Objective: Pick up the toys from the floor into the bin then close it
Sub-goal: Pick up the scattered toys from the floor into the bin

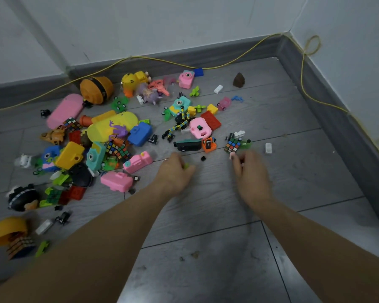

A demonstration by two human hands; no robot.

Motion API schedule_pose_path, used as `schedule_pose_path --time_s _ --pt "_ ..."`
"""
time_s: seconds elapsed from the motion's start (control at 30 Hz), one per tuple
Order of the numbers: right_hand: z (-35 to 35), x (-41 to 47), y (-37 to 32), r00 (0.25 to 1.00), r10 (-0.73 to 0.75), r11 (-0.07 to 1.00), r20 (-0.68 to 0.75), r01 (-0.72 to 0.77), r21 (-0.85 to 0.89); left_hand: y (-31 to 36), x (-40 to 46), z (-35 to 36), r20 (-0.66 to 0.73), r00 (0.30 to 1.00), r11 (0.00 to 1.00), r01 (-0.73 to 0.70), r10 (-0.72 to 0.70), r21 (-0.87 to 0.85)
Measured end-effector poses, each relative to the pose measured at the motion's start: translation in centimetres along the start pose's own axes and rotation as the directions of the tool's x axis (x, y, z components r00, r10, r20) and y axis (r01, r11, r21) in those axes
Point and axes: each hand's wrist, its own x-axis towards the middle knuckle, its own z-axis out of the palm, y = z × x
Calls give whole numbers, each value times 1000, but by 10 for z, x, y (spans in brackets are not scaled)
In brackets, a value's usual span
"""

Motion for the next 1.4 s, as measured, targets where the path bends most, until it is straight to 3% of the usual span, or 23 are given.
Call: schedule_pose_path --time_s 0.07,0.1,0.17,0.2,0.27,0.33,0.4,0.47,0.53,0.6,0.63,0.73,0.8,0.87,0.97,1.17,1.27,1.4 --pt "-8 5 -11 972 233 918 26 -229 324 7 1 -3 13 991 936 132 -135 -328" --pt "-12 7 -16 940 324 790 111 -333 515 12 0 -5 47 983 859 177 -176 -480" --pt "-24 11 -26 856 377 399 353 -494 772 22 -2 -9 128 968 699 246 -218 -672" --pt "-31 12 -28 824 333 221 459 -542 811 26 -3 -10 167 959 643 277 -228 -714" --pt "-44 15 -30 767 187 -21 614 -622 783 33 -5 -10 270 936 536 351 -225 -768" --pt "-52 17 -29 717 49 -193 696 -677 711 41 -8 -11 363 906 421 423 -218 -802" --pt "-57 20 -30 695 -34 -290 718 -694 659 49 -7 -11 384 895 354 442 -225 -824" --pt "-59 24 -31 693 -47 -269 719 -702 659 56 -7 -12 345 910 407 411 -228 -816" --pt "-58 28 -30 684 1 -217 729 -712 668 60 -3 -10 208 956 674 293 -206 -679" --pt "-53 35 -28 676 124 -141 727 -713 687 55 6 -8 28 998 946 54 -47 -319" --pt "-50 39 -27 683 216 -59 698 -704 707 52 9 -7 -40 996 990 -81 77 -114" --pt "-38 55 -20 777 453 396 438 -615 682 47 23 -9 -78 949 906 -265 306 328" --pt "-33 64 -15 871 446 721 207 -487 494 47 31 -13 -29 953 826 -247 303 507" --pt "-31 69 -10 936 349 912 56 -353 208 46 36 -13 22 966 730 -208 256 651" --pt "-22 67 -6 978 196 980 68 -193 -59 44 39 -6 97 967 617 -225 235 754" --pt "1 67 -13 993 32 931 111 11 -366 46 44 8 128 957 612 -266 261 745" --pt "5 70 -15 990 2 906 143 58 -418 46 48 11 129 944 612 -296 302 733" --pt "6 70 -9 986 -67 902 155 126 -414 48 55 12 151 920 507 -330 362 796"
